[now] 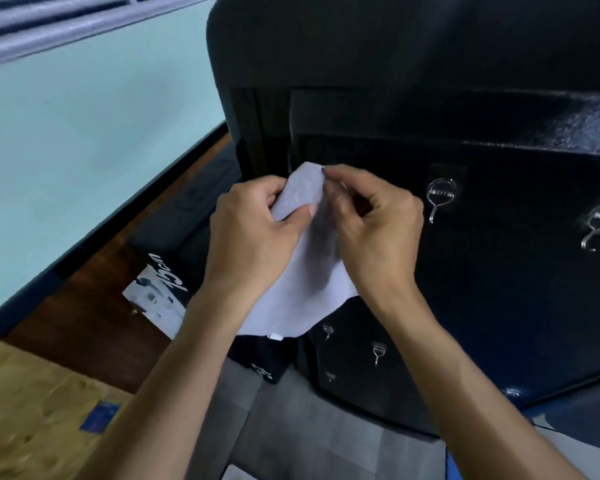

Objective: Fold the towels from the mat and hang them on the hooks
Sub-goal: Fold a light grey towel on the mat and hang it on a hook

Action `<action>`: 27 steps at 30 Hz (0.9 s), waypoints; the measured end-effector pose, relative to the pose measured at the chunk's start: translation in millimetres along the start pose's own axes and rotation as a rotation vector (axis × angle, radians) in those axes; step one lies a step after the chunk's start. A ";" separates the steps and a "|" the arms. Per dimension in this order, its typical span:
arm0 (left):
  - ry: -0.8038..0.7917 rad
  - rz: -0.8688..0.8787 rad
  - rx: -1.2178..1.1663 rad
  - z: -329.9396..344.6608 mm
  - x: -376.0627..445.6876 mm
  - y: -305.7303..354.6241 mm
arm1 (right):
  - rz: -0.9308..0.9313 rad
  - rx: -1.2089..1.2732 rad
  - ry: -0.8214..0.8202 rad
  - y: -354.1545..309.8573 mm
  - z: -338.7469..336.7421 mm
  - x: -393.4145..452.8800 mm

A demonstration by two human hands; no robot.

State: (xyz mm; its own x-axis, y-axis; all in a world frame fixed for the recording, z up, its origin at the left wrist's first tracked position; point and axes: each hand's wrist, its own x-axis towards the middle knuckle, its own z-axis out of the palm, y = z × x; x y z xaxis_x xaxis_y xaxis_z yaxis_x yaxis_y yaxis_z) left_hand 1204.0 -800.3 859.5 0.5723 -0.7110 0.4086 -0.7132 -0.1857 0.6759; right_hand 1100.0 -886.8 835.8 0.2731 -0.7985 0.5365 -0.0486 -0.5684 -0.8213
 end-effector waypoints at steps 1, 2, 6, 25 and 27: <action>-0.010 0.003 0.019 2.0 6.4 -1.4 | -0.014 -0.070 0.014 1.3 3.0 2.5; -0.022 0.002 0.039 5.1 11.1 -3.1 | -0.015 -0.135 0.017 3.8 4.8 3.9; -0.103 -0.034 0.090 23.7 13.2 -13.4 | 0.052 -0.288 -0.035 23.4 2.9 -0.3; -0.112 -0.138 0.075 60.7 -14.9 -34.5 | -0.044 -0.471 -0.127 64.0 -3.8 -20.3; 0.000 -0.126 0.127 62.4 -36.2 -42.8 | -0.031 -0.507 -0.112 71.2 -13.0 -39.5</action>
State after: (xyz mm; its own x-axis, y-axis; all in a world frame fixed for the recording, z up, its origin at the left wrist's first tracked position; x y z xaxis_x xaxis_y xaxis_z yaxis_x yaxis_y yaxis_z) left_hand 1188.5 -809.0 777.5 0.6605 -0.6766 0.3255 -0.6812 -0.3576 0.6388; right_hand 1073.2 -898.3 758.7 0.3811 -0.7696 0.5123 -0.4905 -0.6381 -0.5936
